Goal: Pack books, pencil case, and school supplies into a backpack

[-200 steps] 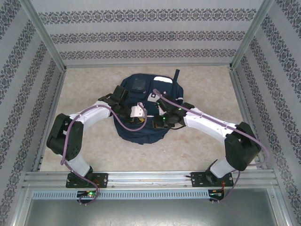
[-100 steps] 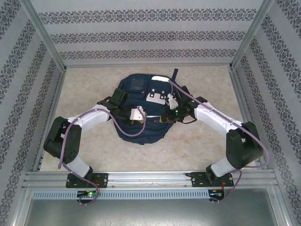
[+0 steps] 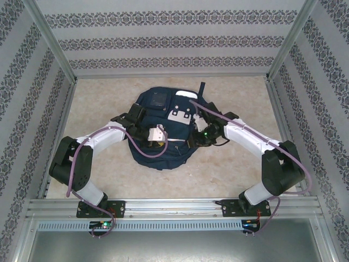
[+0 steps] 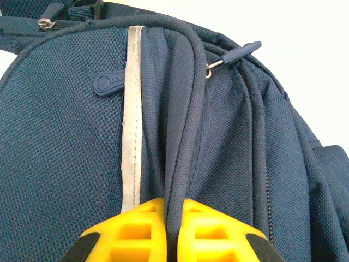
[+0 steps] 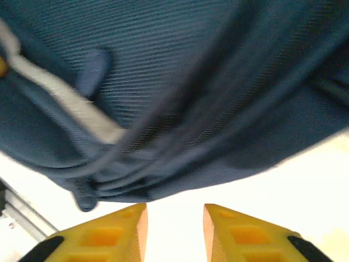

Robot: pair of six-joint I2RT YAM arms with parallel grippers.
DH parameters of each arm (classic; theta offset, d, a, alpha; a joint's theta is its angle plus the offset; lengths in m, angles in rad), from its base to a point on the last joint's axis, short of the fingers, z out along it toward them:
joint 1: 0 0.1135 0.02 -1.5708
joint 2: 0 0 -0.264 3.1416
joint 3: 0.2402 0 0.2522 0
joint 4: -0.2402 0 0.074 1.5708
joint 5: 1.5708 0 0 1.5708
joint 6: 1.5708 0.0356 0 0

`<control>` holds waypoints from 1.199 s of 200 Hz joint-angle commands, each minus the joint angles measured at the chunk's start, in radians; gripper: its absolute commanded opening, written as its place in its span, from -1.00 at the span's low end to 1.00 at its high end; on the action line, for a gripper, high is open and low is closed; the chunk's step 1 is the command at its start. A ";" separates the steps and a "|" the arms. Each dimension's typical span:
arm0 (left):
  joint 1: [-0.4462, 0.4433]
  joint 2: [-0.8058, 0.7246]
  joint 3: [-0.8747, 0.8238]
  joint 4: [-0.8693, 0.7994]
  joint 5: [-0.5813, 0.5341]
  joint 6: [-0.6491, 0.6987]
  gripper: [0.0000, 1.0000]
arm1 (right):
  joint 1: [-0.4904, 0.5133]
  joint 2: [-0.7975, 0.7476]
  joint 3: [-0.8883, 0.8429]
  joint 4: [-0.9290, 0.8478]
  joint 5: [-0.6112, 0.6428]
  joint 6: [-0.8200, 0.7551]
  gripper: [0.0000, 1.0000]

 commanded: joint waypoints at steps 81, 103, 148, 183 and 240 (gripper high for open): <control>0.004 0.030 0.085 -0.171 0.105 -0.077 -1.00 | 0.273 -0.005 -0.031 0.198 0.306 0.114 0.02; 0.004 0.027 0.081 -0.165 0.102 -0.081 -1.00 | 0.308 0.032 -0.006 0.171 0.388 0.132 -0.05; 0.004 0.023 0.074 -0.171 0.080 -0.053 -1.00 | 0.332 0.041 0.022 0.088 0.530 0.155 -0.92; 0.004 -0.001 0.032 -0.131 0.065 -0.027 -1.00 | 0.284 -0.011 -0.016 0.046 0.540 0.161 -1.00; 0.003 -0.018 0.007 -0.174 0.072 0.087 -1.00 | 0.054 -0.023 -0.098 0.113 0.393 0.132 -1.00</control>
